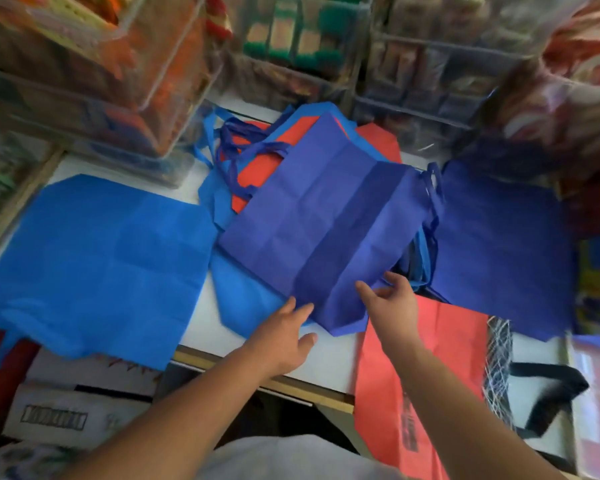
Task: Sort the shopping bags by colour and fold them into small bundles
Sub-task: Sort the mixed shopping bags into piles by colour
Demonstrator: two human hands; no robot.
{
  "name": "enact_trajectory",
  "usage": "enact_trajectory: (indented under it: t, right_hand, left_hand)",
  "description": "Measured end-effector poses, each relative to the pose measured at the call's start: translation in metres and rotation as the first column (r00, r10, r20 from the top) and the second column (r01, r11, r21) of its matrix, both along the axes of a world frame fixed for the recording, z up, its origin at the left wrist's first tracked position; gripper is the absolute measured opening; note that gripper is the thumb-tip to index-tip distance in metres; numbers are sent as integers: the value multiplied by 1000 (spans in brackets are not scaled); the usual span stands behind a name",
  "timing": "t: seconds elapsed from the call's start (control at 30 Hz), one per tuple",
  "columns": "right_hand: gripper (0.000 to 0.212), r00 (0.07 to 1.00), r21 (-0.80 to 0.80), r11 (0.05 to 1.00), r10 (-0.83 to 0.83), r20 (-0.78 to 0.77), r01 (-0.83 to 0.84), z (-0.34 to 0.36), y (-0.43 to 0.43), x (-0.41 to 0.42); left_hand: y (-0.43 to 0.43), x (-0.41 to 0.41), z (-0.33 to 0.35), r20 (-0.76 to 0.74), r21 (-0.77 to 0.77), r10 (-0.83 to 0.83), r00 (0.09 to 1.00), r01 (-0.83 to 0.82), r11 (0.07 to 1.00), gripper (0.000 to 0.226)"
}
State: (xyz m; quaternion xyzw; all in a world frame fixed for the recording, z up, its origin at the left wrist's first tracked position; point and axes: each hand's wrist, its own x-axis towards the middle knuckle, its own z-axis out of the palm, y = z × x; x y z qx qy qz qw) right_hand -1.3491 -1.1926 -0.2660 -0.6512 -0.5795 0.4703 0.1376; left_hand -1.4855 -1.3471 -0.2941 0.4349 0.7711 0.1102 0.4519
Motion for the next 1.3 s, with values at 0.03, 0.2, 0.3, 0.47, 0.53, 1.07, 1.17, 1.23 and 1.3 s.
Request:
enact_trajectory:
  t: [0.03, 0.2, 0.3, 0.47, 0.53, 1.07, 1.17, 1.23, 1.3]
  right_hand:
    - [44, 1000, -13, 1000, -23, -12, 23, 0, 5, 0]
    - [25, 995, -139, 990, 0, -104, -15, 3, 15, -5]
    - [13, 990, 76, 993, 99, -102, -91, 13, 17, -10]
    - [62, 969, 406, 913, 128, -212, -32, 54, 27, 15]
    - [53, 976, 428, 900, 18, -218, 79, 66, 47, 37]
    - [66, 821, 282, 936, -326, 469, 211, 10, 133, 220]
    - [66, 783, 190, 962, 37, 621, -196, 4, 127, 198]
    - [64, 796, 93, 928, 254, 550, -361, -8, 112, 170]
    - [66, 827, -41, 941, 316, 466, -336, -22, 103, 152]
  left_hand:
    - [1, 2, 0, -1, 19, 21, 1000, -21, 1000, 66]
    - [-3, 10, 6, -4, 95, 105, 994, -104, 990, 60]
    - [1, 11, 11, -2, 142, 141, 990, -139, 980, 61]
    - [25, 22, 28, -15, 239, 200, 980, -190, 952, 63]
    - [45, 31, 36, -10, 267, 160, 987, -151, 952, 63]
    - [131, 81, 37, -71, 208, -67, 995, 80, 975, 66]
    - [133, 79, 31, -108, 187, -63, 992, 83, 979, 61]
    - [130, 75, 29, -143, 193, 7, 990, 21, 981, 57]
    - [126, 65, 24, -207, 219, 87, 974, -41, 975, 55]
